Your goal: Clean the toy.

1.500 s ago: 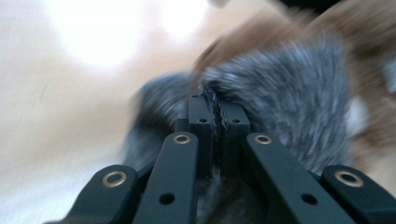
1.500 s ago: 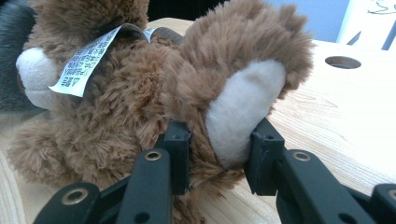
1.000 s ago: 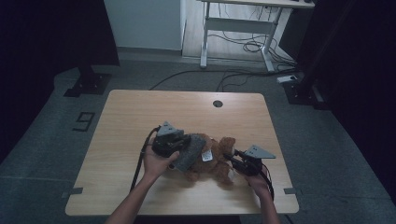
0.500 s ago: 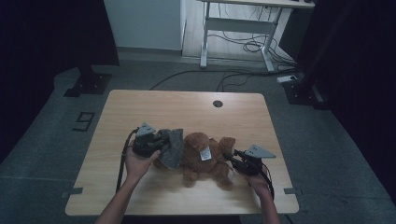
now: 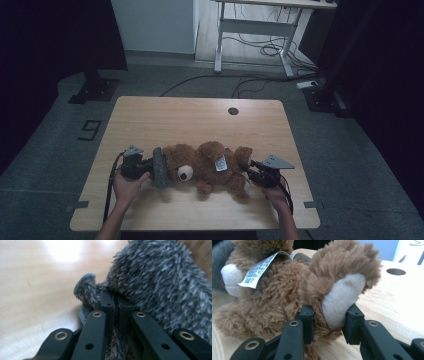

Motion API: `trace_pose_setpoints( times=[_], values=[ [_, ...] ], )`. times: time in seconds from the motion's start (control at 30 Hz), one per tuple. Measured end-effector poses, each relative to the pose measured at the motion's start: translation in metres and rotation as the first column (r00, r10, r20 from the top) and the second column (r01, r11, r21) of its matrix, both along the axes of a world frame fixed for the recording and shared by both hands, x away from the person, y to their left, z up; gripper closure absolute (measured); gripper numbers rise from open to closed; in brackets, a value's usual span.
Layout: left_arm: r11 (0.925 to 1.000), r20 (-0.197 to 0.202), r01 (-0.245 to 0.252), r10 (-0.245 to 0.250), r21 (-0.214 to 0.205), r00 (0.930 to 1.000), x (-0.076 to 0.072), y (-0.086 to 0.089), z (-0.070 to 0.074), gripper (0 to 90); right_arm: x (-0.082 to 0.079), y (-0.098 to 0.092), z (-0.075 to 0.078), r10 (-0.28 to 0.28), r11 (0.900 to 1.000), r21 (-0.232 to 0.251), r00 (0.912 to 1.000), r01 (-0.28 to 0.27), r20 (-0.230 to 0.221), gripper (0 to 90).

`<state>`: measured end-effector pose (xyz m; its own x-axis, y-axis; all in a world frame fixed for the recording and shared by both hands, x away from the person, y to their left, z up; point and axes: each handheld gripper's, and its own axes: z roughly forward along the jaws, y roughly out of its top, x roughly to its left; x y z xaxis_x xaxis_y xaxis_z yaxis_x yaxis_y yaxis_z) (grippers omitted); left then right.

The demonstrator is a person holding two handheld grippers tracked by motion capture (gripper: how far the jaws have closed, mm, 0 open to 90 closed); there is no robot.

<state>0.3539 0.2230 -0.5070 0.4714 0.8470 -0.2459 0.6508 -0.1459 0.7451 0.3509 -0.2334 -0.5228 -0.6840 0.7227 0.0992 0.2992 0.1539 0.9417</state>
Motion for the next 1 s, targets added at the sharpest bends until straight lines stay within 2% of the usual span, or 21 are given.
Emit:
trace_pose_setpoints(
  times=[0.07,0.13,0.2,0.3,0.33,0.37,0.43,0.5,0.57,0.6,0.7,0.77,0.8,0.87,0.93,1.0],
  values=[
    [0.9999,-0.009,0.004,-0.004,-0.009,1.0,0.0,-0.001,-0.004,85.5,0.0,0.0,0.0,-0.002,1.0,0.0,1.0,0.002,0.0,66.6],
    [0.9995,0.017,-0.001,0.001,-0.031,0.9999,-0.001,0.003,0.005,85.4,0.0,0.0,0.0,-0.004,1.0,-0.002,1.0,0.004,0.002,66.6],
    [0.9957,0.07,-0.004,0.01,-0.093,0.9975,-0.005,0.008,0.026,85.4,0.0,-0.001,0.0,-0.007,1.0,-0.001,1.0,0.007,0.0,66.6],
    [0.9928,0.161,0.04,-0.022,-0.112,0.9868,-0.012,0.0,0.061,85.3,0.001,0.0,-0.001,-0.009,1.0,0.001,1.0,0.009,0.002,66.6],
    [0.9924,0.171,0.05,-0.031,-0.112,0.9849,-0.013,-0.002,0.066,85.1,0.001,0.0,-0.001,-0.011,0.9999,0.001,0.9999,0.011,0.004,66.6],
    [0.9913,0.192,0.074,-0.053,-0.108,0.98,-0.014,-0.011,0.076,85.0,0.001,0.0,-0.001,-0.012,0.9999,0.0,0.9999,0.012,0.004,66.6],
    [0.9899,0.214,0.113,-0.092,-0.086,0.9724,-0.013,-0.028,0.087,84.9,0.001,0.001,-0.001,-0.014,0.9999,-0.002,0.9999,0.014,0.006,66.6],
    [0.9872,0.217,0.147,-0.13,-0.062,0.9673,-0.008,-0.047,0.093,84.8,0.0,0.001,0.0,-0.016,0.9999,-0.005,0.9998,0.016,0.009,66.6],
    [0.9849,0.208,0.169,-0.158,-0.038,0.9653,0.002,-0.065,0.093,84.6,0.0,0.001,0.0,-0.016,0.9998,-0.006,0.9998,0.017,0.011,66.5],
    [0.9839,0.193,0.176,-0.167,-0.029,0.9667,0.009,-0.072,0.092,84.5,0.0,0.001,0.0,-0.016,0.9999,-0.006,0.9998,0.016,0.012,66.5],
    [0.9852,0.133,0.169,-0.164,-0.028,0.9775,0.033,-0.085,0.083,84.4,0.0,0.0,0.0,-0.012,0.9999,-0.004,0.9998,0.012,0.013,66.5],
    [0.9846,0.076,0.167,-0.163,-0.052,0.9838,0.043,-0.088,0.07,84.5,0.0,0.0,0.0,-0.011,0.9999,-0.005,0.9998,0.011,0.015,66.4],
    [0.9838,0.054,0.173,-0.17,-0.05,0.984,0.045,-0.09,0.063,84.6,0.0,0.0,0.0,-0.011,0.9999,-0.004,0.9998,0.011,0.019,66.2],
    [0.9833,0.053,0.174,-0.171,-0.054,0.9839,0.042,-0.09,0.051,85.0,0.0,0.0,0.0,-0.003,1.0,0.0,0.9998,0.003,0.022,65.9],
    [0.983,0.065,0.17,-0.166,-0.069,0.984,0.038,-0.088,0.047,85.3,0.0,0.0,0.001,0.002,1.0,0.0,0.9997,-0.002,0.025,65.9],
    [0.9814,0.069,0.182,-0.178,-0.062,0.9817,0.032,-0.085,0.046,85.4,-0.001,0.001,0.001,0.005,1.0,0.001,0.9996,-0.005,0.027,64.8]
  ],
)
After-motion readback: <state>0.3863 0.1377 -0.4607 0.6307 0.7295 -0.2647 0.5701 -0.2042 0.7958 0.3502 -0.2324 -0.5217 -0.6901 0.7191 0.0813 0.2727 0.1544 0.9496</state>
